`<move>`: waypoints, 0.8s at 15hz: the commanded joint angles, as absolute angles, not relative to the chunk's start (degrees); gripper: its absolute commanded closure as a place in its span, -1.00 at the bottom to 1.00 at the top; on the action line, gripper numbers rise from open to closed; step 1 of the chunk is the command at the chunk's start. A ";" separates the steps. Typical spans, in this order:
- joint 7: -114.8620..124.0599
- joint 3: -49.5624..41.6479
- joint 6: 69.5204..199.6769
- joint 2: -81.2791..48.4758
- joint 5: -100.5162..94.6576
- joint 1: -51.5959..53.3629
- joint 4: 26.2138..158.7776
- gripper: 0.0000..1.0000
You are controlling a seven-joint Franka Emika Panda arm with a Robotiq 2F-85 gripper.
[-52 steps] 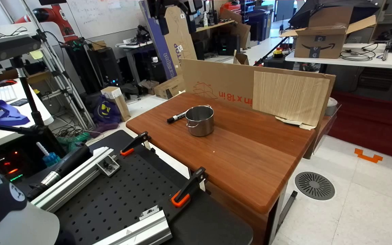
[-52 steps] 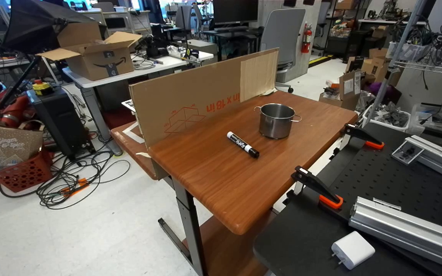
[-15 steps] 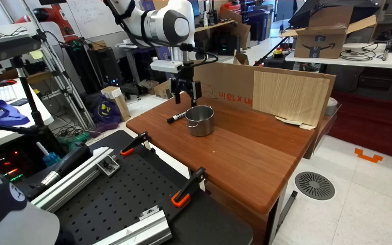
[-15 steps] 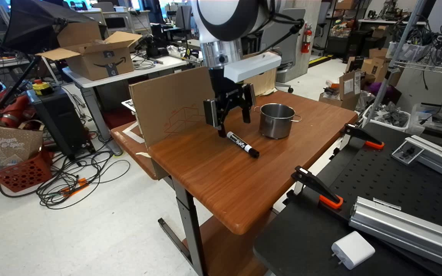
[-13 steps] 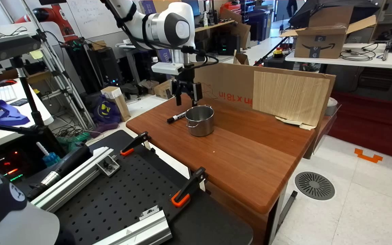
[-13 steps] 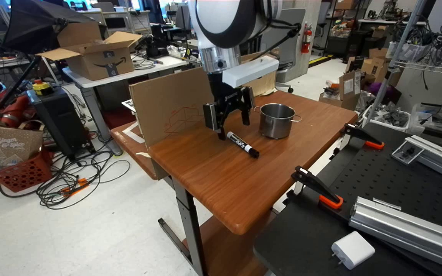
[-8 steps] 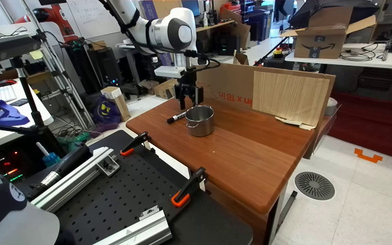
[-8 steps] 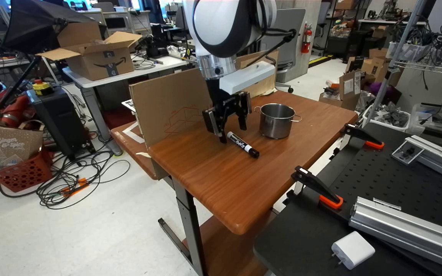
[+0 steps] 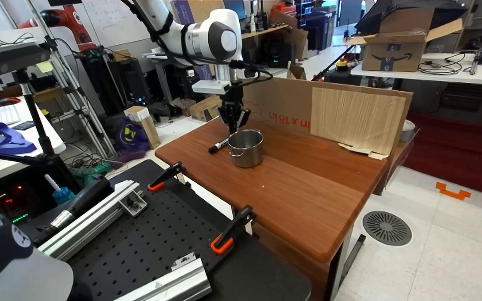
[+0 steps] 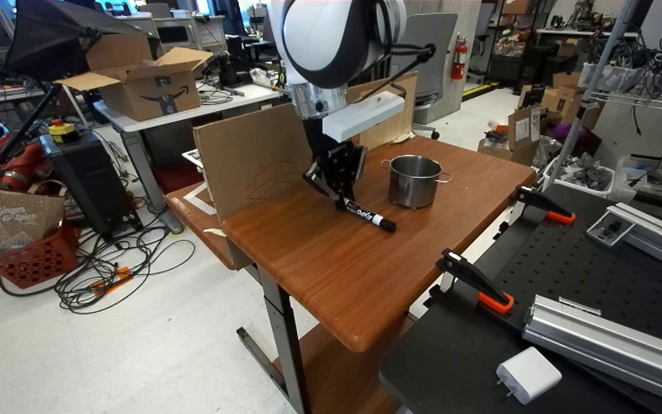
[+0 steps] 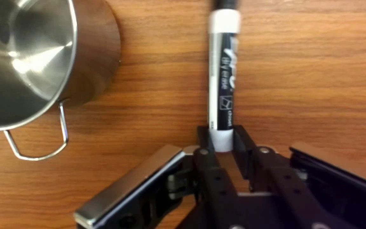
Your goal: Pick up the marker and place it in the cup
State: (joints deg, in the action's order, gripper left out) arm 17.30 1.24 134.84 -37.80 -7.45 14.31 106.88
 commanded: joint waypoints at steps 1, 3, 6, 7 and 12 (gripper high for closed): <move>17.94 0.44 134.11 -37.30 -8.57 15.63 106.29 0.90; 17.77 0.47 134.49 -36.30 -8.86 15.85 106.85 0.89; 18.24 0.04 135.55 -33.70 -9.85 16.22 108.19 0.89; 18.57 -0.18 136.24 -32.65 -10.48 16.30 108.73 0.89; 21.79 -2.41 140.87 -24.58 -15.41 16.24 113.70 0.89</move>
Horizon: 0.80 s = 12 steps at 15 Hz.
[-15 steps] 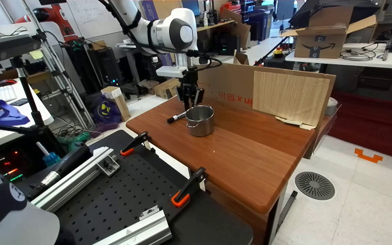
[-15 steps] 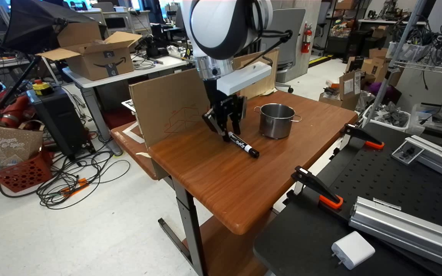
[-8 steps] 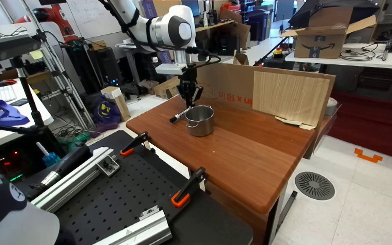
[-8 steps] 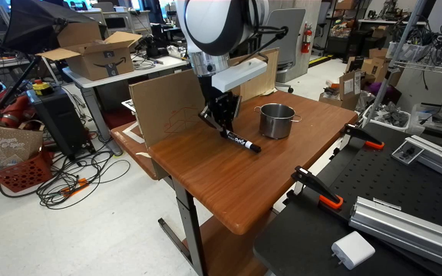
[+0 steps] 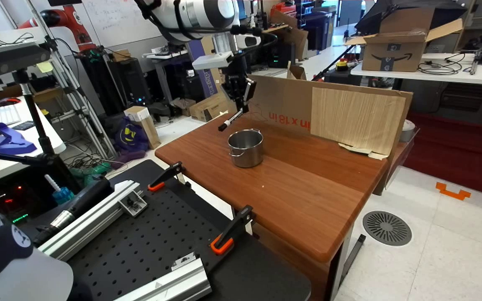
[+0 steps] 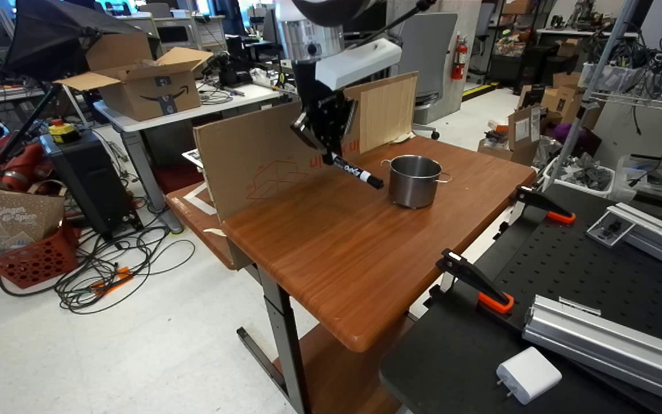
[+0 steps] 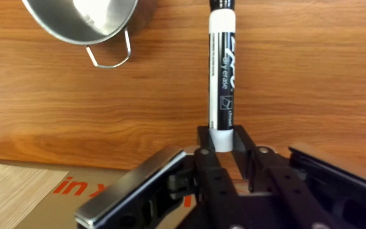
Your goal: Pick up the marker and place it in the cup
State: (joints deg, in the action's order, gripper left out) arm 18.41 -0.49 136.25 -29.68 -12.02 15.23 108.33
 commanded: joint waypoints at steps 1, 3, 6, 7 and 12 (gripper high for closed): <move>22.69 -2.83 141.74 -22.99 -16.46 16.17 114.85 0.89; 24.93 -3.65 143.93 -19.90 -18.78 16.02 117.63 0.89; 29.89 -5.00 148.69 -16.54 -22.88 15.91 122.00 0.89; 31.92 -5.57 150.38 -15.76 -24.70 16.06 123.39 0.89; 45.49 -9.11 157.45 -13.47 -38.16 17.30 128.45 0.89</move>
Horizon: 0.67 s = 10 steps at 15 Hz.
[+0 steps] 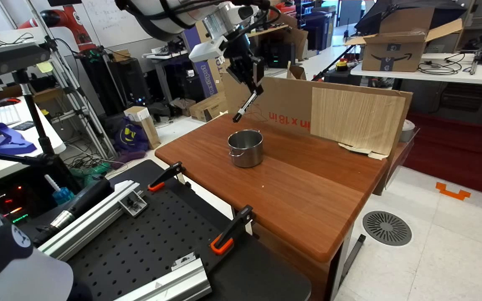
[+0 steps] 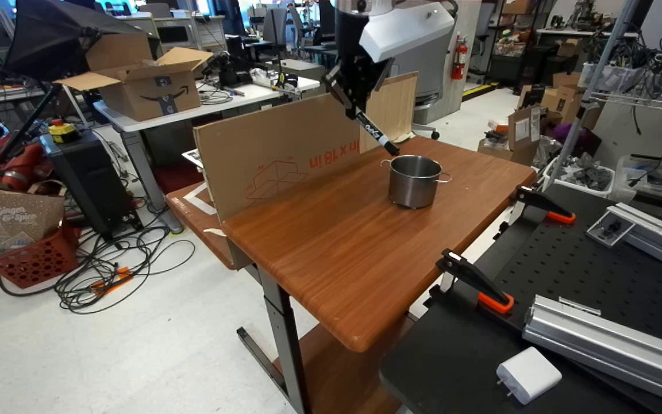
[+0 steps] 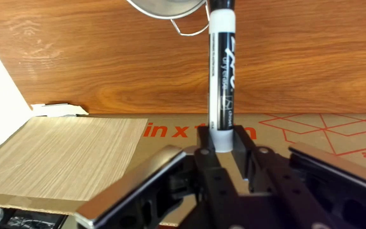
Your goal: Pick up the marker and place it in the cup
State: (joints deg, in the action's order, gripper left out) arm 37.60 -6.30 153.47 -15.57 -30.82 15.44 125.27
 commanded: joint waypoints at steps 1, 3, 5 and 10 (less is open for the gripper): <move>48.04 -9.85 158.07 -13.44 -40.53 17.71 128.95 0.89; 53.90 -11.09 158.91 -13.28 -46.69 18.36 129.64 0.89; 59.15 -11.95 158.76 -13.40 -51.95 19.10 129.89 0.89; 66.56 -11.53 158.33 -13.77 -59.36 19.56 131.51 0.89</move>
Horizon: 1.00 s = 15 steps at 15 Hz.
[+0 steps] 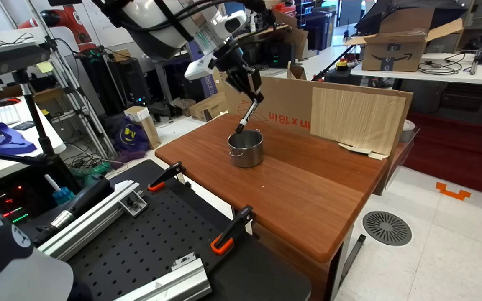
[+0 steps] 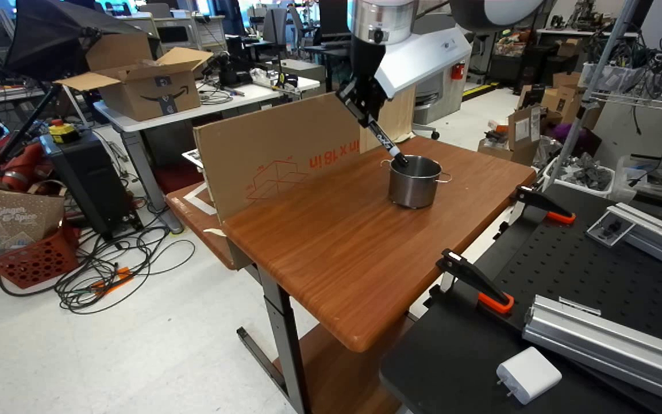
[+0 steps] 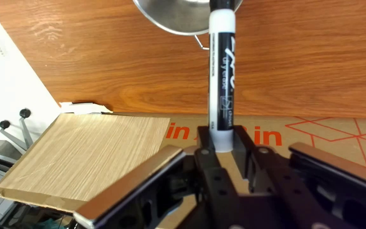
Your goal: Pick up the marker and place it in the cup
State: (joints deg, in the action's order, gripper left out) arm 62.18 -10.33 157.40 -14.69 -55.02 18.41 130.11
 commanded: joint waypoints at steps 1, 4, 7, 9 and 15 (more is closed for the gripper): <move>67.67 -11.50 158.28 -13.79 -60.30 19.54 131.82 0.89; 70.15 -11.45 158.27 -13.53 -62.28 19.15 132.61 0.89; 71.36 -11.59 158.28 -13.98 -62.92 18.83 132.79 0.89; 71.60 -11.67 158.31 -14.63 -63.05 18.80 132.67 0.89; 71.96 -12.20 157.21 -16.67 -63.10 18.67 132.28 0.89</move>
